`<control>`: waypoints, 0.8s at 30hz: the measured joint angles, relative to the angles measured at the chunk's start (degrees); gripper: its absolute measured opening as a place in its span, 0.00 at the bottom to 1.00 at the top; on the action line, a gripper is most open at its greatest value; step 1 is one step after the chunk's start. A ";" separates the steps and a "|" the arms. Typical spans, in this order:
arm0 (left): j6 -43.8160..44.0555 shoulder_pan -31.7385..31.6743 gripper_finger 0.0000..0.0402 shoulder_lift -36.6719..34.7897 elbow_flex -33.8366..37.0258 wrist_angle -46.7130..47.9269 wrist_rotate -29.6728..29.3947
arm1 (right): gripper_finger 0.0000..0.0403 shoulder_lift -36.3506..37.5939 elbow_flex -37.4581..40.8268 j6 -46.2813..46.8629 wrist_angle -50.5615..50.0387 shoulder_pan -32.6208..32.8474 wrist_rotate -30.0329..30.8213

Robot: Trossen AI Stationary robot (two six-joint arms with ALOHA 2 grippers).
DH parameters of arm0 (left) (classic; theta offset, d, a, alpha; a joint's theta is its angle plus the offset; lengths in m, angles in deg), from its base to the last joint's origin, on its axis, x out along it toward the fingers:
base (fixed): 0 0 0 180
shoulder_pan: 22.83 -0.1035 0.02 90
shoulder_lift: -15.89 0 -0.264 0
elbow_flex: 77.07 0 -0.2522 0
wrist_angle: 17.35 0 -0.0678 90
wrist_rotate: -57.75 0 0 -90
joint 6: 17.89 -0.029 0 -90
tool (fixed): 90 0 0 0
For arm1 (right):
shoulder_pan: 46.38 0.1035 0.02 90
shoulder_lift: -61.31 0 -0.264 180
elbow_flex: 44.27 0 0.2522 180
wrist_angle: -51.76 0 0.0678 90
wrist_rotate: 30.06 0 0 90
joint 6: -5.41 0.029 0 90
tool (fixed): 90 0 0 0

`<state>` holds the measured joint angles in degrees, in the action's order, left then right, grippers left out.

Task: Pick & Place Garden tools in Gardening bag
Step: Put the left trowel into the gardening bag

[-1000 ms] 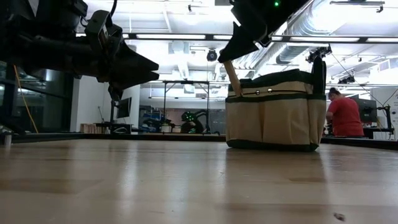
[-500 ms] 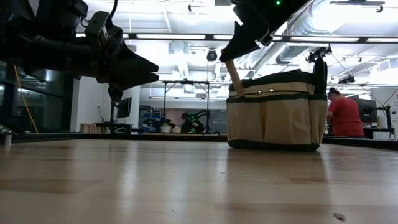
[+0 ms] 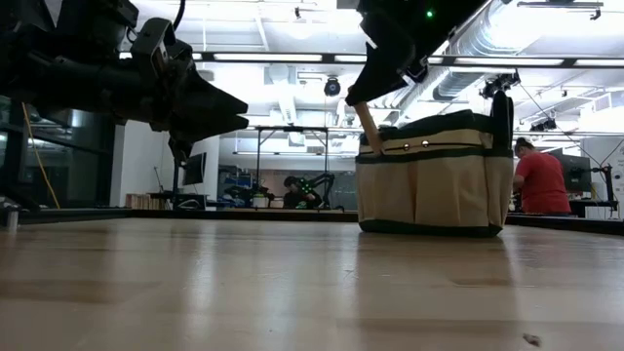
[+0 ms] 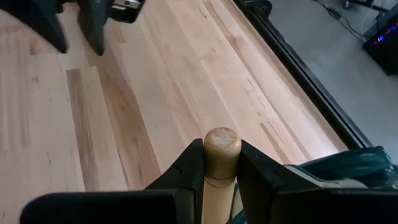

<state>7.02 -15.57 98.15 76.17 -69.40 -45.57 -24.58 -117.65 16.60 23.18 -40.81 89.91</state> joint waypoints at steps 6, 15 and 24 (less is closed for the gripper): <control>0.02 0.00 0.30 0.00 0.00 0.01 0.43 | 0.15 0.01 0.00 1.69 -0.81 -1.54 -0.77; 0.35 0.00 0.30 0.00 0.00 0.15 0.55 | 0.15 1.73 0.00 1.02 -3.10 -3.03 -2.26; 0.90 0.00 0.30 0.00 0.02 0.91 0.52 | 0.15 6.25 0.00 1.25 -6.05 -4.33 -4.47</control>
<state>7.91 -15.57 98.15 76.20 -68.49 -45.04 -18.33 -117.65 17.85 17.12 -45.14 85.44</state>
